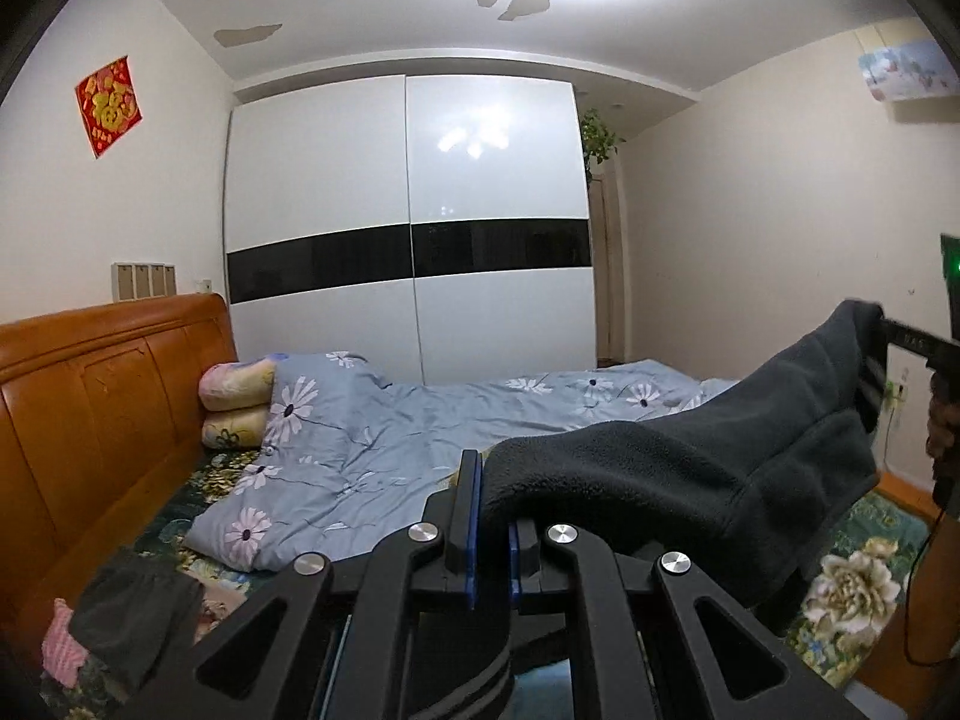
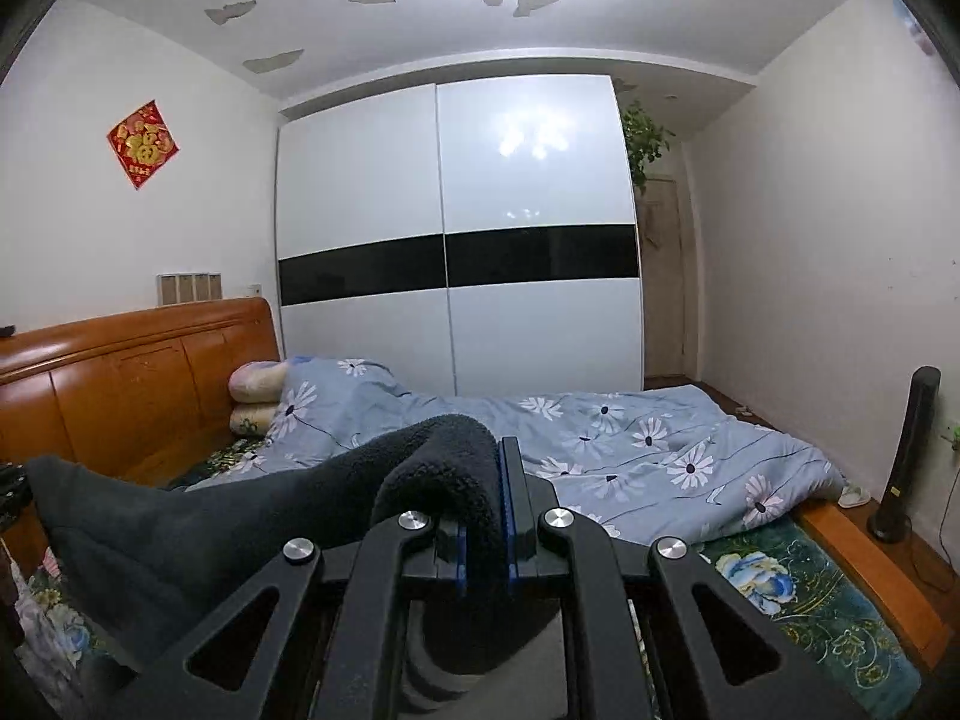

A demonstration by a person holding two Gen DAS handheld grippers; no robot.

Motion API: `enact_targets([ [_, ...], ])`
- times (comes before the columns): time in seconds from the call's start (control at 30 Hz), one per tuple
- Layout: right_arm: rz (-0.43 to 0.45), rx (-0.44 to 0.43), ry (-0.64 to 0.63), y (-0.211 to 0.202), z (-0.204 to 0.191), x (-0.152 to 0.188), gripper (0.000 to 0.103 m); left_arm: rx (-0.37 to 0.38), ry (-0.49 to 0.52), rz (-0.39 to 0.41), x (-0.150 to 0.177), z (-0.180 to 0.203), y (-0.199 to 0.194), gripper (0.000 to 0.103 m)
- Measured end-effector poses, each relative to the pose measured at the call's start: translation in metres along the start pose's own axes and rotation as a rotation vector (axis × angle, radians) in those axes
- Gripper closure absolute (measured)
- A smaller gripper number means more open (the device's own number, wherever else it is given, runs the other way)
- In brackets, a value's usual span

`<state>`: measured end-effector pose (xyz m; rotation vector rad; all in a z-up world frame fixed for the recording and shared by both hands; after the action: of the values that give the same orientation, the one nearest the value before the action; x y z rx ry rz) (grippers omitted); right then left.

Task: Fold clothes
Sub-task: 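Lift the jacket with both tools and carry it over the teal blanket, then shake the jacket open with both tools, showing the white Kappa kids front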

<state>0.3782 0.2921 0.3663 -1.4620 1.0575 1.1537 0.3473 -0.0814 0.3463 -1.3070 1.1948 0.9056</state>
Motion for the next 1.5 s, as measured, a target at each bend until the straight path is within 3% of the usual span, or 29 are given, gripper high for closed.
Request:
enact_targets([
  [0.2,0.002,-0.011,-0.033,0.015,0.016,-0.028,0.094,-0.015,0.02,-0.069,-0.025,0.007,0.043,0.096],
  [0.3,-0.098,-0.008,0.0,0.056,0.039,-0.02,0.094,-0.016,0.028,-0.182,-0.015,0.016,0.095,0.096],
  [0.43,-0.341,0.036,0.061,0.14,0.073,0.049,0.094,-0.001,0.026,-0.427,0.06,0.042,0.193,0.096],
  [0.57,-0.613,0.077,0.234,0.223,0.114,0.173,0.094,0.028,-0.042,-0.682,0.159,0.06,0.274,0.096],
  [0.67,-0.669,0.08,0.26,0.253,0.124,0.199,0.094,0.015,-0.05,-0.789,0.212,0.075,0.295,0.096],
  [0.77,-0.722,0.083,0.284,0.282,0.134,0.223,0.094,0.011,-0.084,-0.839,0.232,0.074,0.315,0.096],
  [0.9,-0.793,0.088,0.315,0.321,0.147,0.255,0.094,0.017,-0.161,-0.829,0.223,0.059,0.351,0.096],
  [0.97,-0.778,0.109,0.369,0.337,0.166,0.251,0.094,0.037,-0.206,-0.837,0.219,0.054,0.371,0.096],
  [1.03,-0.781,0.141,0.418,0.352,0.181,0.256,0.094,0.041,-0.226,-0.894,0.231,0.052,0.395,0.095],
  [1.17,-0.895,0.199,0.516,0.382,0.2,0.302,0.094,0.037,-0.208,-1.015,0.279,0.055,0.423,0.091],
  [1.23,-0.921,0.197,0.474,0.388,0.194,0.31,0.093,0.059,-0.22,-1.009,0.289,0.054,0.417,0.084],
  [1.3,-0.942,0.207,0.406,0.392,0.189,0.314,0.093,0.072,-0.253,-1.008,0.295,0.048,0.41,0.065],
  [1.37,-0.958,0.209,0.362,0.393,0.184,0.312,0.09,0.08,-0.3,-0.999,0.296,0.037,0.399,0.062],
  [1.5,-0.893,0.206,0.287,0.369,0.174,0.284,0.057,0.062,-0.401,-0.975,0.302,0.012,0.368,0.052],
])
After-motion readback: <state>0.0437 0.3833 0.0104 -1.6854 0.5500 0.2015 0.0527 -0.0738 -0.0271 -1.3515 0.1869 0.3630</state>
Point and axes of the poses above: each gripper's, at about its wrist camera, not at the fingertips, and y roughly the way its jaws point, z to its right, x to its underside, the point moved 3 cm from there along y, roughly the way its jaws point, and after that the axes turned 13 degrees about -x, right-handed, at the moved point
